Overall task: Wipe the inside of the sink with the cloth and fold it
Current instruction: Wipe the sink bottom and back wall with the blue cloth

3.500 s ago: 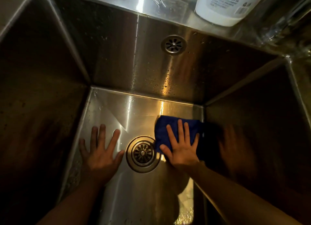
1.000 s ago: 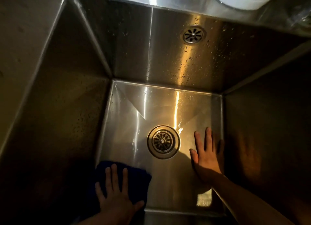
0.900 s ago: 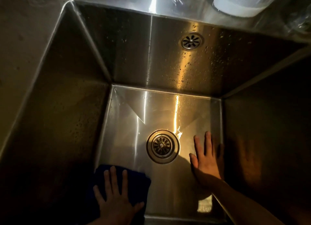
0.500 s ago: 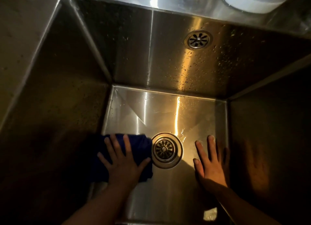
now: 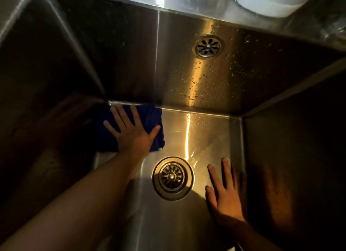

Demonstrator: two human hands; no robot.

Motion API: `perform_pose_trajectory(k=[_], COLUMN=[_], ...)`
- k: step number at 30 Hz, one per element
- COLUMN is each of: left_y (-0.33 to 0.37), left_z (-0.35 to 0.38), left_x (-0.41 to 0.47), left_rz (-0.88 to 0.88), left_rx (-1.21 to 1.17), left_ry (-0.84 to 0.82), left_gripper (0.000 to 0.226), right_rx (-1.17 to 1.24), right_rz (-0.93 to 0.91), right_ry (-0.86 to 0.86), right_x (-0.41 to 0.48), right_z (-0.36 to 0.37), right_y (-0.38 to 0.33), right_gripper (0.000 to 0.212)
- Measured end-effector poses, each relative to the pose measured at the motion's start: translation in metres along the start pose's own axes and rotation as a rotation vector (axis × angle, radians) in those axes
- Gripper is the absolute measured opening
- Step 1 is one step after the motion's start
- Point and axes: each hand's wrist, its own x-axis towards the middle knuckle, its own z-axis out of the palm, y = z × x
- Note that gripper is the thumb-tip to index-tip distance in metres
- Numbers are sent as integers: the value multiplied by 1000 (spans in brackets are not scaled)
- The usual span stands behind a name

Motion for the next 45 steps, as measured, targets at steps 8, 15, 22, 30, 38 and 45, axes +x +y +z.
perform_pose_trajectory(k=[8,15,22,30,38,45], left_y=[-20,-4,68,143,-17,-49], left_z=[-4,2,12,6,-6,12], left_x=[-16,-15,-44,-92,-18,-1], left_rz=[105,48,85,337,286,332], left_rx=[-20,-33,-190,-288,-77,56], left_ry=[136,64,3,-130,214,216], left_gripper=[90,90,92,80,66,66], right_rx=[-42,-59,-55,2,-1,-214], right_rz=[-29,-41,-13,8,-89,-187], right_ry=[48,56,29,12,298,-4], right_x=[0,1,2,2,82,153], right_z=[1,1,7,7,-40,-33], right_y=[0,0,2,0,-78,-87], right_gripper=[58,57,57,59,53,57])
